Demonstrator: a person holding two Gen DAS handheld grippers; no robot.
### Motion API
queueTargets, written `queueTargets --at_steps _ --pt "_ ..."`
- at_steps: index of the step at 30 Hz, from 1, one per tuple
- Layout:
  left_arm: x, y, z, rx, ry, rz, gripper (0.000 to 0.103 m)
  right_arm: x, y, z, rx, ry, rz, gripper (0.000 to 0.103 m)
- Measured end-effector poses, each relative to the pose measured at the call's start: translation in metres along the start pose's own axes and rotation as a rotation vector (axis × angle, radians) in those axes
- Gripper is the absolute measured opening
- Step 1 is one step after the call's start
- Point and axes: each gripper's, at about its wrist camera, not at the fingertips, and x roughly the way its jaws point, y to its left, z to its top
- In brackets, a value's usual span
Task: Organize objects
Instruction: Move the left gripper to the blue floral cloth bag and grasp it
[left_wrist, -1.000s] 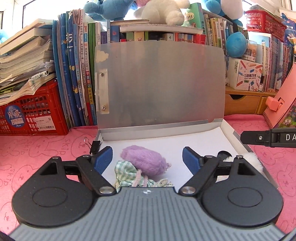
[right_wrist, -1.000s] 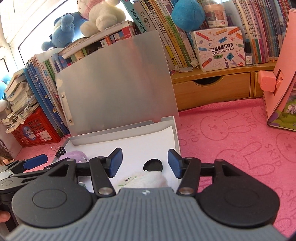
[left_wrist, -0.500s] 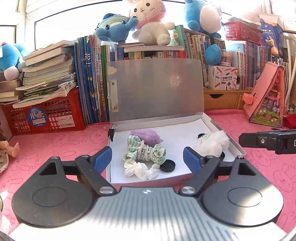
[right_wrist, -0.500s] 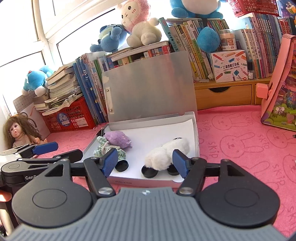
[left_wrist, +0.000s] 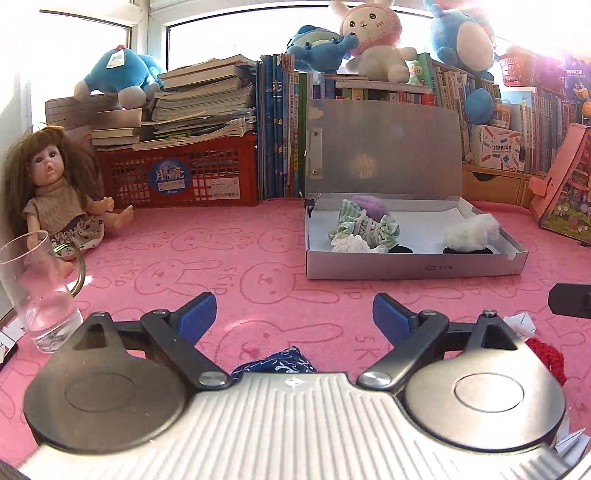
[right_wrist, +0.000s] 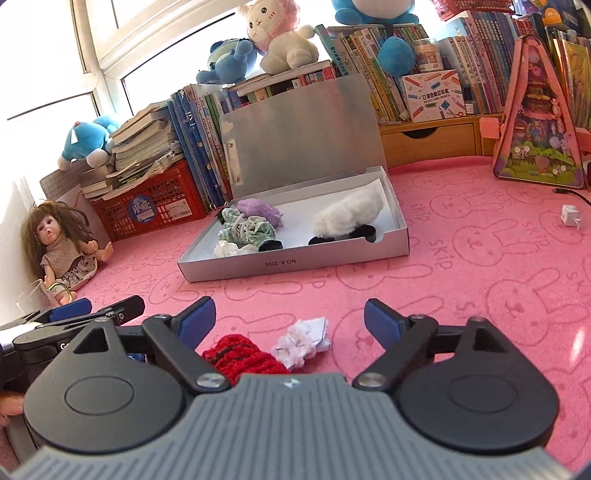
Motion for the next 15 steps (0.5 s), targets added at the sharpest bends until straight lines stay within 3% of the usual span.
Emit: queueTargets --at_steps 7,12,15 --pt "-0.014 -0.002 -0.025 0.026 -0.027 0.037 0.098 -0.001 0.012 -0.026 0.044 0.011 -0.055 0.102" --pt "-0.01 -0.004 -0.039 0.037 0.011 0.08 0.098 0.005 0.017 -0.034 0.065 0.039 -0.042 0.101" --pt "-0.007 -0.001 -0.044 0.002 0.043 0.085 0.098 0.011 0.019 -0.036 0.082 0.088 -0.018 0.092"
